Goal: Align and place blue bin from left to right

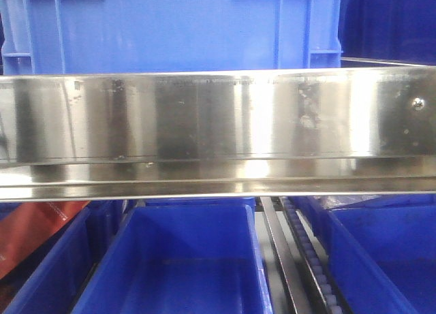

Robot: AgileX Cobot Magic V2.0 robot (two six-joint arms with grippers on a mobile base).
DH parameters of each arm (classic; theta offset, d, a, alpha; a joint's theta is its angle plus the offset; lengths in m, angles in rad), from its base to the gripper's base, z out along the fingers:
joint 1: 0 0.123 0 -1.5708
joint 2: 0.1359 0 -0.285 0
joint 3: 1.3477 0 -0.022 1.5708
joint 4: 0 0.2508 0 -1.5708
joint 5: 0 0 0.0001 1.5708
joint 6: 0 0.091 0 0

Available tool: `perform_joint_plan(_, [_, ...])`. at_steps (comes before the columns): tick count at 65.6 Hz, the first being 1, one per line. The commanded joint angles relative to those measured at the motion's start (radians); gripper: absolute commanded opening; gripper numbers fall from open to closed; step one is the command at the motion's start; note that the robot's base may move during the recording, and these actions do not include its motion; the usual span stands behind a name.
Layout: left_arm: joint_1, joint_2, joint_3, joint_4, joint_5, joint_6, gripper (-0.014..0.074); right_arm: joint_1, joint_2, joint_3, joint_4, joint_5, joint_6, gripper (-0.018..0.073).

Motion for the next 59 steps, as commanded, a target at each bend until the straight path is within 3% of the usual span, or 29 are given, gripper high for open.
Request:
perform_joint_plan(1, [0.006,-0.12,0.163,0.004,-0.155,0.002,-0.0111,-0.003,-0.112,0.163,-0.048,-0.143,-0.009,-0.007])
perform_joint_plan(12, [0.006,-0.359,0.542,0.005,-0.483,0.002,-0.0111,-0.003,-0.325,0.494,-0.089,-0.373,-0.009,-0.007])
perform_joint_plan(24, [0.006,-0.597,0.864,0.039,-0.679,0.002,-0.0111,-0.003,-0.53,0.776,-0.125,-0.524,-0.012,-0.007])
perform_joint_plan(43, [0.006,-0.884,1.143,0.044,-0.748,0.002,-0.0111,-0.003,-0.847,1.093,-0.14,-0.639,-0.012,-0.007])
perform_joint_plan(59, [0.006,-1.002,1.209,0.044,-0.75,0.002,-0.0111,-0.003,-0.991,1.186,-0.14,-0.646,-0.012,-0.007])
